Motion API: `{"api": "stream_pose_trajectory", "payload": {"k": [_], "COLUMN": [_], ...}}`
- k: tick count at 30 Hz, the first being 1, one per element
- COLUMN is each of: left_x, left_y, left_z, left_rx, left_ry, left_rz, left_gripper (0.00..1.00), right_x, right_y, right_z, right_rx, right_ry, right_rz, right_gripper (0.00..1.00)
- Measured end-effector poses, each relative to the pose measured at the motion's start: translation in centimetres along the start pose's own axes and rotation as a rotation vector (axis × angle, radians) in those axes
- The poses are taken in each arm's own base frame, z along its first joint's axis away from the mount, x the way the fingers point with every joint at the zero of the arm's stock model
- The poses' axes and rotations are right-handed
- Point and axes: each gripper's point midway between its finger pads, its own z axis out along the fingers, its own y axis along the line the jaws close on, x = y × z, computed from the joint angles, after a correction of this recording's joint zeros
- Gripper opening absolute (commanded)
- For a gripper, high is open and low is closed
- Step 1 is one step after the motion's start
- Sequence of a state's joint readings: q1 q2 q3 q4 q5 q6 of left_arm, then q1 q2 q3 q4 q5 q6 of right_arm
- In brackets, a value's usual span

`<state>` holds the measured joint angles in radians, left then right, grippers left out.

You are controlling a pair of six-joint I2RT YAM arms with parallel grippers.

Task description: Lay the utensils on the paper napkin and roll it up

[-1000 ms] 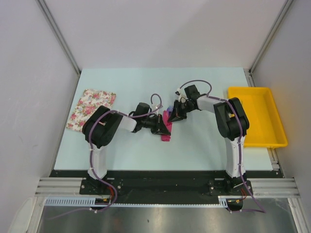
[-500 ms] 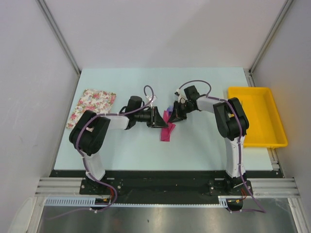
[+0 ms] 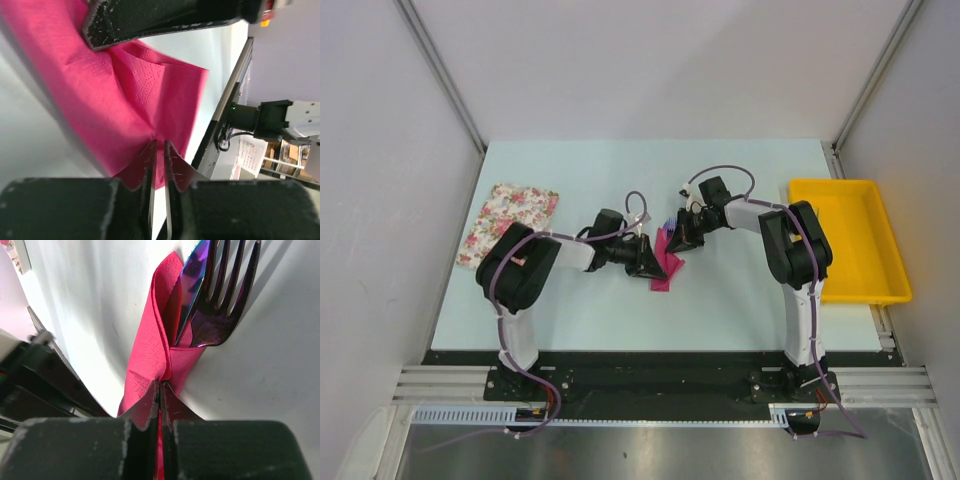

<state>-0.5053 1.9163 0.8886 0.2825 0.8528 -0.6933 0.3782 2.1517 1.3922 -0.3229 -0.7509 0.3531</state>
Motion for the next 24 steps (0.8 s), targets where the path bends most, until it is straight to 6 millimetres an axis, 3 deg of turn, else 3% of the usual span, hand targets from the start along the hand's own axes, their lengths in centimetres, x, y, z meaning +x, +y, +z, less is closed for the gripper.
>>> {"api": "stream_pose_trajectory", "payload": {"k": [3, 7, 12, 19, 24], "left_x": [0.5, 0.8, 0.7, 0.7, 0.6], "left_y": [0.6, 1.7, 1.8, 1.6, 1.4], "left_z": [1.0, 1.6, 1.6, 1.5, 1.5], "left_rx": [-0.013, -0.029, -0.026, -0.002, 0.016], "left_ry": [0.021, 0.045, 0.048, 0.052, 0.05], "left_rz": [-0.003, -0.025, -0.033, -0.04, -0.051], "left_gripper": [0.11, 0.09, 0.09, 0.16, 0.22], "right_x": [0.0, -0.1, -0.3, -0.2, 1.4], "right_y": [0.0, 0.1, 1.2, 0.0, -0.5], "right_z": [0.0, -0.1, -0.7, -2.1, -2.7], "right_rx": [-0.003, -0.017, -0.066, -0.003, 0.036], "right_ry": [0.0, -0.001, -0.001, -0.013, 0.016], "right_rz": [0.0, 0.008, 0.033, 0.039, 0.018], "right_gripper": [0.0, 0.35, 0.59, 0.59, 0.5]}}
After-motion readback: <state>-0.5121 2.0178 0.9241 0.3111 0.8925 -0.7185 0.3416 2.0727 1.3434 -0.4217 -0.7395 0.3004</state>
